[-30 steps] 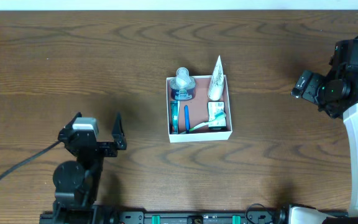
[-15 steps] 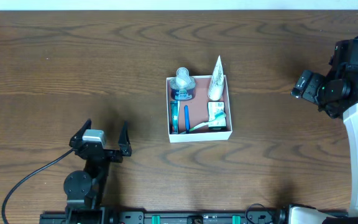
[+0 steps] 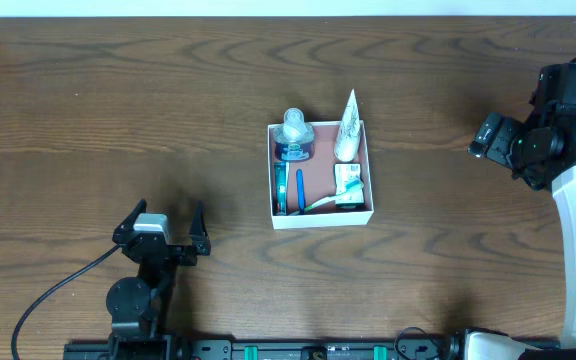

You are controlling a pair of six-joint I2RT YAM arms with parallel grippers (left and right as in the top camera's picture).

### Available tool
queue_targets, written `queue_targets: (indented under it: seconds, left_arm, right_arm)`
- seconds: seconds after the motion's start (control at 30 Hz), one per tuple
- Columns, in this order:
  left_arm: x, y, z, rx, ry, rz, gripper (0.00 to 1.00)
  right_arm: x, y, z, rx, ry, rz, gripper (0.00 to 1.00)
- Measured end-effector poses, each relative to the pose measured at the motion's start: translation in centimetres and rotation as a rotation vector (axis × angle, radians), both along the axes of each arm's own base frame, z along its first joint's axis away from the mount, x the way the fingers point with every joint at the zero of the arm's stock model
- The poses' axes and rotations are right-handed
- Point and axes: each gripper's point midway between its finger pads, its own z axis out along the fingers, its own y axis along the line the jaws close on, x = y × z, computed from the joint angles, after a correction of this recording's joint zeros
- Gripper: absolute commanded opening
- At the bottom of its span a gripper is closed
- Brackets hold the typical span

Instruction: Pack container

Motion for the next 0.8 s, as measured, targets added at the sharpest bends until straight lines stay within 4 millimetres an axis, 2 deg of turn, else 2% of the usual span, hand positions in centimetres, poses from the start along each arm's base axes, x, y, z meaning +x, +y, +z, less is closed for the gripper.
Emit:
queue_targets:
  seconds: [0.8]
  left_arm:
    - [0.06, 0.0, -0.36, 0.0, 0.016, 0.0, 0.98]
  right_arm:
    - [0.0, 0.0, 0.0, 0.0, 0.0, 0.0, 0.99]
